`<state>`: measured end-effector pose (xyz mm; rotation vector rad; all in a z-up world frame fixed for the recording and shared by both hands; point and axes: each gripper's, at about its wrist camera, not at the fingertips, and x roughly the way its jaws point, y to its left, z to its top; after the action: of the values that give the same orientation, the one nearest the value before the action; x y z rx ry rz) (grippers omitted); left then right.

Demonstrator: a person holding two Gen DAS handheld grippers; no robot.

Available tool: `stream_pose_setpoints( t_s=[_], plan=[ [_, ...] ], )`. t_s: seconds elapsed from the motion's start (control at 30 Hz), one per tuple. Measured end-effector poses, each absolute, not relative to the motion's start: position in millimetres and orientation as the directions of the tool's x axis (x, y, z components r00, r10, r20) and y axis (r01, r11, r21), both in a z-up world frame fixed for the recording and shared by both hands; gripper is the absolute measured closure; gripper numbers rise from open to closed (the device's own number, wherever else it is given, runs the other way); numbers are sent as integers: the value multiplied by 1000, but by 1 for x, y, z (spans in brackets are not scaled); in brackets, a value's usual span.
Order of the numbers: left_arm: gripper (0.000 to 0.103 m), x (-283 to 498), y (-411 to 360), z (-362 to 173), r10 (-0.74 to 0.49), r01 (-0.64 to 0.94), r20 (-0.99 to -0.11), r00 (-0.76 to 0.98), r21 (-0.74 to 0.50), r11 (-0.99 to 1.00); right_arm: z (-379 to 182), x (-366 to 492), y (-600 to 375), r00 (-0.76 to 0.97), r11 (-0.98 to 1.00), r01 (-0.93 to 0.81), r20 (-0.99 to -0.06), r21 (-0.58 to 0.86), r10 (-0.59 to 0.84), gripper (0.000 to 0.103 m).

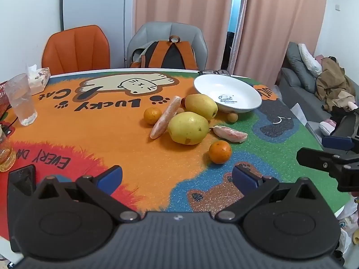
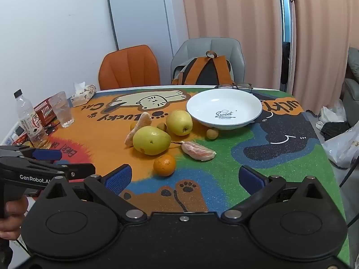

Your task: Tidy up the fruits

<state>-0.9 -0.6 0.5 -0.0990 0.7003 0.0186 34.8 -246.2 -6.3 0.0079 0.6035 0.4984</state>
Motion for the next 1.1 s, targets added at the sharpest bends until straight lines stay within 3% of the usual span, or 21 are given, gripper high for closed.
stream_pose_setpoints(
  t_s=[1.1],
  plan=[
    [0, -7, 1, 11, 7, -60, -622, 783, -64, 996, 1, 34, -247, 736, 892, -435, -523, 120, 429, 0]
  ],
)
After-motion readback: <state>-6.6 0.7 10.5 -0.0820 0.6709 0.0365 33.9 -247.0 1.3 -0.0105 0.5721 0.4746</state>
